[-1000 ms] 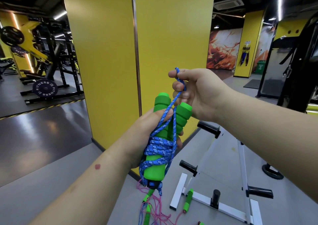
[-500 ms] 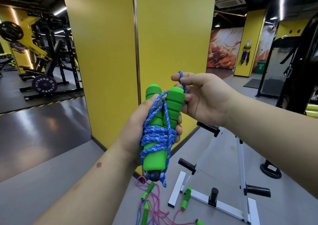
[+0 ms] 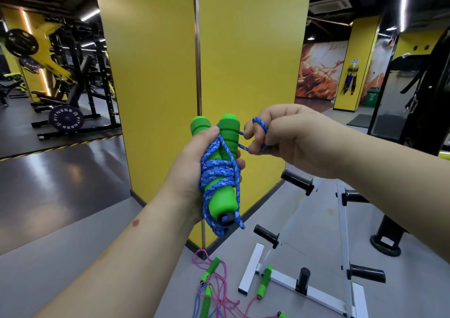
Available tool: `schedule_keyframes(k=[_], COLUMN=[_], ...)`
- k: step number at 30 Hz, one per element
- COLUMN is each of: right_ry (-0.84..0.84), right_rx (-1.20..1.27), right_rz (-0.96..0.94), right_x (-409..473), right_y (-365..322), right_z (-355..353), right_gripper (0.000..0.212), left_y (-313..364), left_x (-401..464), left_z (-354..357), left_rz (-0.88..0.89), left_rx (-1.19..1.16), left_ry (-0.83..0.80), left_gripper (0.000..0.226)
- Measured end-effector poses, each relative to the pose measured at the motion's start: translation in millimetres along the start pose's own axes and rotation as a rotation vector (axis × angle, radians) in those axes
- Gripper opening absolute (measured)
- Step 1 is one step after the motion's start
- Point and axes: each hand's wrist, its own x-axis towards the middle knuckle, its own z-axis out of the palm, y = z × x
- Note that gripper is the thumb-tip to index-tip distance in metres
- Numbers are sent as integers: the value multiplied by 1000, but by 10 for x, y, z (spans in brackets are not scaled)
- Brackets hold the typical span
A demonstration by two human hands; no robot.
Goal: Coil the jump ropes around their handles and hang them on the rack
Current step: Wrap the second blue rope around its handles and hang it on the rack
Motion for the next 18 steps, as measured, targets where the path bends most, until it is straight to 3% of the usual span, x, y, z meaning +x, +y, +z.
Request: schedule_keyframes(k=[5,9,13,15,18], right_ry=[-57,104,163,218,261], right_rx=[-372,-520,-789,-708,-371], right_rz=[-16,-78,-175,-168,-121], right_x=[-76,-93,-83,-82,-65], right_y=[-45,-29,-21,-47,-78], right_z=[28,91,104,102,38], right_gripper=[24,31,17,16,20], left_y=[-23,-1,28,41,54], left_x=[28,26,0,-37,-68], left_z=[12,17,22,17,-52], left_rz=[-20,-9,3,-34,-95], left_rx=[229,353,399,345,273], left_ry=[111,78,23,-22,-82], left_gripper=[30,31,24,28,41])
